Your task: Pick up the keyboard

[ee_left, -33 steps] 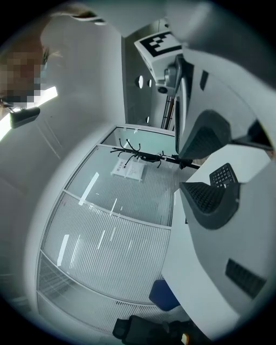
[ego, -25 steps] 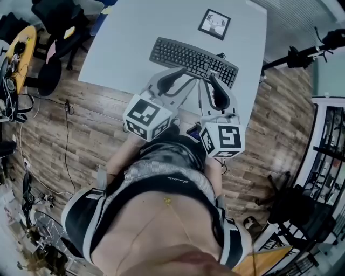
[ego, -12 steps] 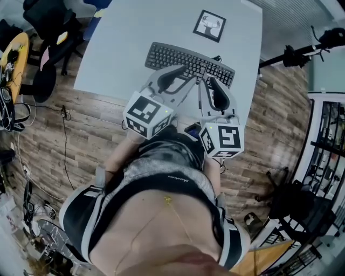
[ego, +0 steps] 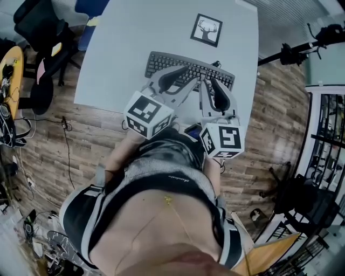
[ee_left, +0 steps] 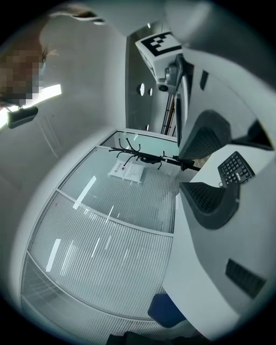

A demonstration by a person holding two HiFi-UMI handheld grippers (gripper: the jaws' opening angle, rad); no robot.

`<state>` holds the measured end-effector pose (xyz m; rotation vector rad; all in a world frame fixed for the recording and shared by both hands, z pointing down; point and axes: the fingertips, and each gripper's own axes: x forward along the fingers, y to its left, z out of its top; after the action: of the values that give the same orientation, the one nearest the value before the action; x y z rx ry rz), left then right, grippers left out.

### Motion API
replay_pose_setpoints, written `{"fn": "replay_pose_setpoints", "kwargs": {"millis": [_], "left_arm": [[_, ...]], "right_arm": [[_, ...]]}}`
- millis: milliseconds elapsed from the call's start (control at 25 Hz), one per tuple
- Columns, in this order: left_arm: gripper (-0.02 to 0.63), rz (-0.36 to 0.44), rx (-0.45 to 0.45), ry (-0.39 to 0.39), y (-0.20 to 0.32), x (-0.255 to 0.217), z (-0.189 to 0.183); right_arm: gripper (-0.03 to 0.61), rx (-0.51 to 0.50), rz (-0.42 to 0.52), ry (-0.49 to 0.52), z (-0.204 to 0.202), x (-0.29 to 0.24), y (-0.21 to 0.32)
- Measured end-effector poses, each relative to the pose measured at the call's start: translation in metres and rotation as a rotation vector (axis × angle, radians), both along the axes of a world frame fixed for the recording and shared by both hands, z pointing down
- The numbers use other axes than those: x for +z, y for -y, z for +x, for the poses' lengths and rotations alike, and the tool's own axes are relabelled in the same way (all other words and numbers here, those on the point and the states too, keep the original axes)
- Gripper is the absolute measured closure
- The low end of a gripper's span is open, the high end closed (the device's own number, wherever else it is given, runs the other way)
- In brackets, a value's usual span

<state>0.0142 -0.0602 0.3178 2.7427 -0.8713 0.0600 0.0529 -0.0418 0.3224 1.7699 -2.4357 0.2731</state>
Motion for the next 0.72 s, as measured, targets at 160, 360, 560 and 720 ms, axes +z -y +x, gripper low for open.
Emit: {"fn": "replay_pose_setpoints", "kwargs": {"millis": [160,360,560,720], "left_arm": [[0.495,0.002,0.018,-0.001,0.011,0.000,-0.007],[0.495,0.000,0.034,0.008,0.024,0.004,-0.017],[0.495,-0.011,0.058,0.005,0.033,0.011,-0.029],[0.495,-0.014,0.080,0.010,0.037,0.017,-0.032]], "right_arm": [[0.480,0.020,-0.006,0.000,-0.007,0.002,0.011],[0.480,0.048,-0.017,0.000,-0.015,0.006,0.024],[0.480,0.082,-0.027,0.001,-0.023,0.014,0.032],[0.480,0.099,-0.033,0.006,-0.026,0.022,0.037]]}}
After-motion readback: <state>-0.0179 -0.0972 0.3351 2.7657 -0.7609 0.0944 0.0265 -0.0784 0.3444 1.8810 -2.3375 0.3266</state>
